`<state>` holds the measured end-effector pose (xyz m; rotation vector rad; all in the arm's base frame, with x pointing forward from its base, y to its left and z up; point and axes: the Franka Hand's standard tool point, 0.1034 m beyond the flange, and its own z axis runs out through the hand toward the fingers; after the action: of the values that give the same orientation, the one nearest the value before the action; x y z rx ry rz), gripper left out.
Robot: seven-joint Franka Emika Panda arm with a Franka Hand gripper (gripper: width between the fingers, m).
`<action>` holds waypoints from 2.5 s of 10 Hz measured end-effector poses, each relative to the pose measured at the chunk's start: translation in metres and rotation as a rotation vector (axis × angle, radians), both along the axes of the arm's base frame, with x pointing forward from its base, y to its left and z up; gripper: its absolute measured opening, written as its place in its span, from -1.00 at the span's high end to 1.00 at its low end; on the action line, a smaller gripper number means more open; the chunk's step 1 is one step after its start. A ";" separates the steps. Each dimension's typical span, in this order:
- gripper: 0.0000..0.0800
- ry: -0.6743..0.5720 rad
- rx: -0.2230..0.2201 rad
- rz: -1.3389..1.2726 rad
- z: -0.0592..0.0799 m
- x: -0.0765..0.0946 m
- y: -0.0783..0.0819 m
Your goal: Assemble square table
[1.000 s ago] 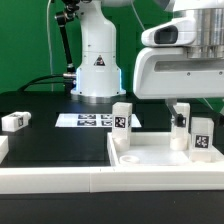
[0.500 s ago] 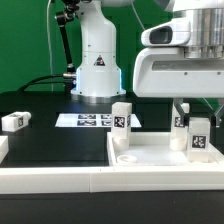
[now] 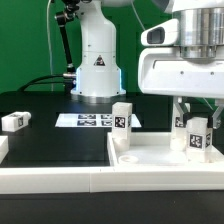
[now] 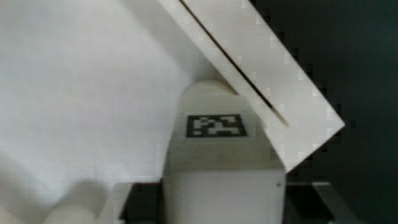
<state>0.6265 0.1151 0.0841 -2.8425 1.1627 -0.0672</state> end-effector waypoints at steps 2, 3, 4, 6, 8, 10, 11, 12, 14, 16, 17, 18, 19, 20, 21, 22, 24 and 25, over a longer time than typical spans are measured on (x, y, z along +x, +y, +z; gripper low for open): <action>0.28 0.005 0.018 -0.187 0.000 0.000 0.001; 0.28 0.008 0.022 -0.241 0.000 0.000 0.001; 0.28 0.014 0.033 -0.346 0.000 0.000 0.002; 0.28 0.022 0.048 -0.455 0.000 0.000 0.004; 0.28 0.032 0.068 -0.659 0.000 -0.001 0.006; 0.27 0.041 0.083 -0.795 0.000 0.000 0.005; 0.27 0.044 0.096 -0.868 -0.001 0.000 0.005; 0.27 0.046 0.103 -0.911 -0.001 0.000 0.005; 0.27 0.052 0.104 -0.983 -0.001 0.000 0.004; 0.27 0.048 0.100 -0.933 -0.001 0.000 0.004; -0.15 0.050 0.098 -0.916 -0.001 0.000 0.004; -0.51 0.059 0.091 -0.867 -0.002 -0.001 0.005; -0.59 0.051 0.082 -0.755 -0.001 -0.001 0.004; -0.59 0.045 0.076 -0.661 -0.001 -0.001 0.004; -0.62 0.041 0.071 -0.589 -0.001 -0.001 0.005; -0.62 0.038 0.068 -0.541 -0.001 -0.001 0.006; -0.62 0.026 0.056 -0.363 -0.001 -0.001 0.005; -0.62 0.020 0.052 -0.300 -0.001 0.000 0.003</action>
Offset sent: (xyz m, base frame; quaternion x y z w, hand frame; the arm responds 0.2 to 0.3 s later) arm -0.0042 0.0033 -0.0030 -0.0076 0.0005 0.2388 0.9710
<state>0.6261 0.1177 0.0833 -2.6077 1.5604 -0.0231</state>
